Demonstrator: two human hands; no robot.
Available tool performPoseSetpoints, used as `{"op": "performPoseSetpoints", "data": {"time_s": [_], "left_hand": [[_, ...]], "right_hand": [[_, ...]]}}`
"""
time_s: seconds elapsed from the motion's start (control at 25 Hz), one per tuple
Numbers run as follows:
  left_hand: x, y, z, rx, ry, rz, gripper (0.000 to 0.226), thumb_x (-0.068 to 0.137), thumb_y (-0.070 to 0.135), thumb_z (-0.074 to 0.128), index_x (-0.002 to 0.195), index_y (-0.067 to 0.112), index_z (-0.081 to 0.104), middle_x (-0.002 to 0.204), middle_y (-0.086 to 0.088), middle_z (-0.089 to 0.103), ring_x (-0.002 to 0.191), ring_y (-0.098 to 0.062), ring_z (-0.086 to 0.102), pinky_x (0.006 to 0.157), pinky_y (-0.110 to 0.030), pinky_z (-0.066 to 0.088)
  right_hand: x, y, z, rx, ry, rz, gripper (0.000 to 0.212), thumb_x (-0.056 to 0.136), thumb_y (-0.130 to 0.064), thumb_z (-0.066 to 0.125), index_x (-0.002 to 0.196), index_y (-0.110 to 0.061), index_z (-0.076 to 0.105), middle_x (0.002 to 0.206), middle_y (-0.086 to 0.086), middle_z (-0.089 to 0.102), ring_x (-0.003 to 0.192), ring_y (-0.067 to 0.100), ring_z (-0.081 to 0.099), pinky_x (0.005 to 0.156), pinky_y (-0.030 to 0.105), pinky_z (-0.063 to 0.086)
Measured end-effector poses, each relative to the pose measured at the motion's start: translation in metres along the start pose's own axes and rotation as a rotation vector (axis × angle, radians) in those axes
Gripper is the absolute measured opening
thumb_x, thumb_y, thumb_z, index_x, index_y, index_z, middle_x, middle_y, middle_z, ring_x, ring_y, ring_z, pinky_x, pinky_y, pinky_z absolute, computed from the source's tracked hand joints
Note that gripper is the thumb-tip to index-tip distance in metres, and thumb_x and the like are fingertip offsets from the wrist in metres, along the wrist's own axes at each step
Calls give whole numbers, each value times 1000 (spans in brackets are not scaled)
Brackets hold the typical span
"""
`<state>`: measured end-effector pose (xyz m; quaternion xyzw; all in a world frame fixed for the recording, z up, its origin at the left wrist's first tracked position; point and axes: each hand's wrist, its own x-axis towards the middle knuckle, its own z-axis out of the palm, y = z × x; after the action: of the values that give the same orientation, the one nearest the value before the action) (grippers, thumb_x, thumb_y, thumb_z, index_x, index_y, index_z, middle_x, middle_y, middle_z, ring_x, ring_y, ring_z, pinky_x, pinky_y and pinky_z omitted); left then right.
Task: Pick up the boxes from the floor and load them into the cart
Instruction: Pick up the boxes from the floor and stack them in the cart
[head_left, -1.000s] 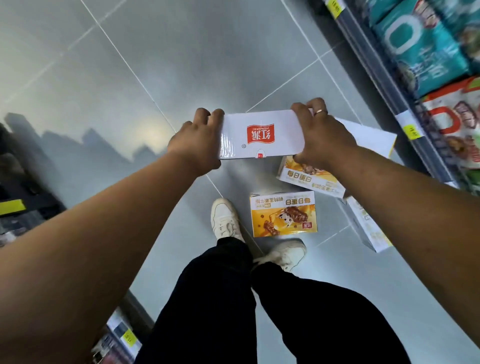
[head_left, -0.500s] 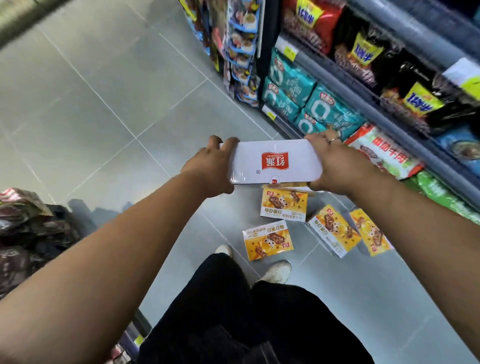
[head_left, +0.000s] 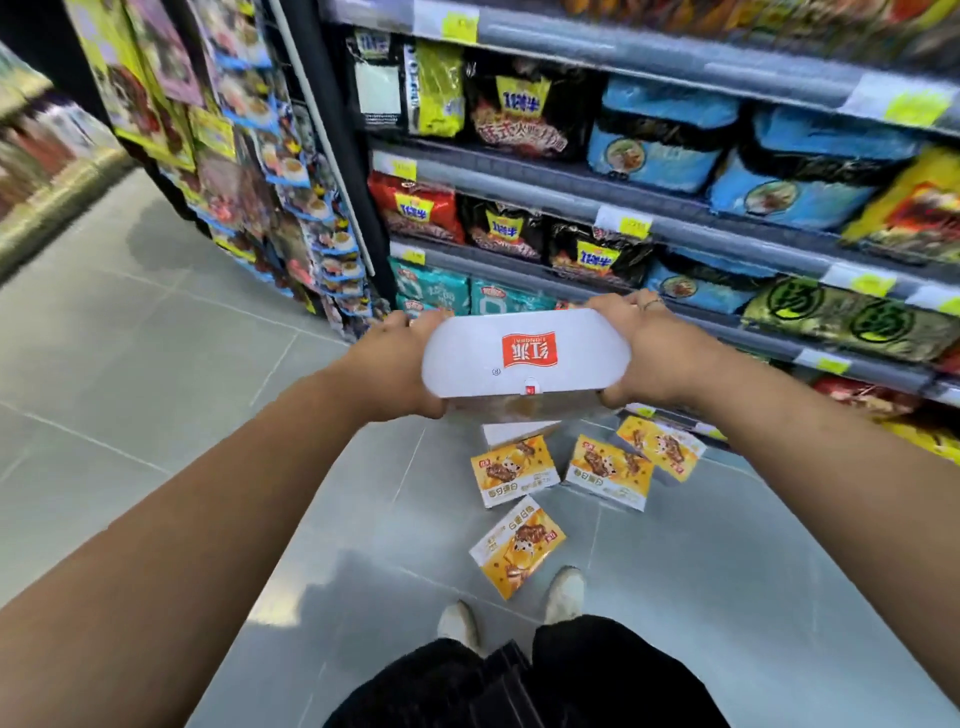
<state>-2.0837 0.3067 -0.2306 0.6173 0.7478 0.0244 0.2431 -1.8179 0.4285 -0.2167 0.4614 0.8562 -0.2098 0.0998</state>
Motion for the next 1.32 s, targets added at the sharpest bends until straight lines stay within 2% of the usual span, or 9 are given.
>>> {"op": "performPoseSetpoints", "data": {"time_s": [0.08, 0.2, 0.32, 0.48, 0.64, 0.8, 0.96, 1.2, 1.32], "left_hand": [[-5, 13, -18, -11, -14, 77, 103, 57, 33, 83, 142, 36, 25, 125, -10, 46, 110, -32, 52, 92, -40, 48], [-10, 43, -35, -24, -20, 208, 103, 63, 26, 84, 146, 34, 24, 131, -7, 40, 115, -27, 47, 93, -31, 42], [-10, 89, -44, -26, -51, 374, 99, 60, 24, 86, 142, 34, 31, 130, -4, 42, 116, -23, 45, 90, -28, 39], [-6, 169, -40, -64, -82, 567, 96, 60, 26, 88, 139, 34, 35, 128, 0, 45, 114, -18, 42, 87, -28, 35], [-10, 268, -18, -60, -123, 691, 102, 66, 34, 87, 147, 36, 25, 143, 3, 39, 127, -19, 40, 98, -31, 35], [-26, 362, 11, -135, -183, 765, 97, 70, 31, 85, 147, 38, 27, 144, 12, 37, 127, -12, 39, 92, -29, 35], [-50, 485, 58, -169, -249, 862, 92, 71, 33, 84, 145, 41, 29, 146, 13, 34, 128, -11, 36, 94, -28, 33], [-69, 636, 117, -249, -417, 962, 84, 70, 28, 85, 139, 41, 38, 134, 18, 41, 122, -10, 40, 96, -28, 36], [-61, 701, 141, -229, -479, 1024, 81, 67, 32, 87, 133, 46, 42, 135, 19, 44, 124, -10, 43, 98, -29, 37]], "right_hand": [[-27, -2, -8, 47, 45, 68, 104, 59, -28, 84, 144, -37, 24, 139, 10, 26, 108, 33, 53, 88, 34, 47], [-71, 9, -17, 121, 131, 172, 107, 57, -31, 85, 145, -39, 23, 140, 10, 29, 111, 32, 51, 92, 34, 46], [-131, 35, -26, 233, 201, 281, 110, 58, -31, 88, 147, -36, 23, 142, 8, 29, 111, 27, 46, 89, 28, 41], [-211, 77, -37, 362, 314, 387, 105, 63, -22, 88, 146, -29, 25, 124, 1, 33, 118, 18, 34, 83, 24, 33], [-296, 139, -29, 496, 470, 509, 105, 62, -22, 89, 146, -34, 26, 124, 0, 32, 111, 19, 35, 83, 29, 36], [-378, 201, -17, 616, 613, 561, 100, 62, -23, 90, 144, -34, 33, 137, -6, 33, 116, 12, 32, 92, 28, 35], [-478, 283, -15, 705, 662, 636, 94, 62, -25, 90, 141, -35, 39, 135, -11, 35, 122, 16, 36, 101, 43, 44], [-597, 368, -15, 811, 763, 787, 80, 69, -17, 85, 134, -38, 45, 128, -5, 41, 113, 20, 42, 72, 24, 46], [-634, 410, -7, 838, 817, 860, 77, 67, -20, 87, 128, -44, 46, 131, -4, 44, 113, 23, 47, 75, 23, 50]]}}
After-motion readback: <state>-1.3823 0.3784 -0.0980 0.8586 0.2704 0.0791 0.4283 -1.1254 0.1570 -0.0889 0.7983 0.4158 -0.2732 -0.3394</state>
